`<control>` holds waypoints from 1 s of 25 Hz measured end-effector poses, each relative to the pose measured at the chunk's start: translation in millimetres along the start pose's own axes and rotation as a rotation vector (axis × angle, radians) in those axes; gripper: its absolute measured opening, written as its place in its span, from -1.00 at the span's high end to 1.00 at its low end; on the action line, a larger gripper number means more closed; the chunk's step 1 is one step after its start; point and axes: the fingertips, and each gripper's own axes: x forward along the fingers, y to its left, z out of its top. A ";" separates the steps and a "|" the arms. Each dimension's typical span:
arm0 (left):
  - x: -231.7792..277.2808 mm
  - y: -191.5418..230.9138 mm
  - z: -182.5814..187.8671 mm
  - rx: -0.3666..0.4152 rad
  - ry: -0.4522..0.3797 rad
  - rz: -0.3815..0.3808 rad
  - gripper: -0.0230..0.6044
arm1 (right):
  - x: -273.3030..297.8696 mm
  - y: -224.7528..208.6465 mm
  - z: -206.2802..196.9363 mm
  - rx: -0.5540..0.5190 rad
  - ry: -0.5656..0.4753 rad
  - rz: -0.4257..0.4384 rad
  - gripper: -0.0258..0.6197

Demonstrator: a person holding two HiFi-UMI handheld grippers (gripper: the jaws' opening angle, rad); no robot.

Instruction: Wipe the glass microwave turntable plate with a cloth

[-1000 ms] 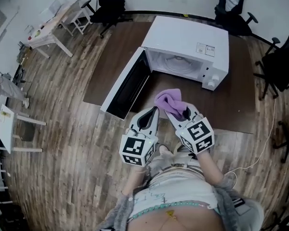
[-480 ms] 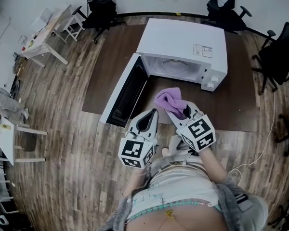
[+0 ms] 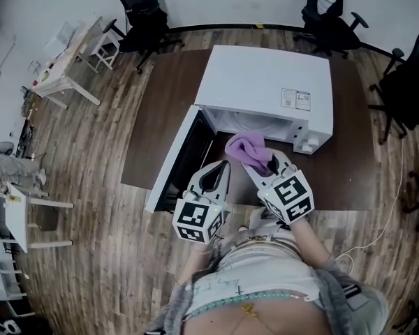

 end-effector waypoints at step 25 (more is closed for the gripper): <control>114.5 4.7 5.9 0.091 0.083 -0.254 0.89 | -33.6 -111.6 -33.5 0.171 -0.011 -0.385 0.60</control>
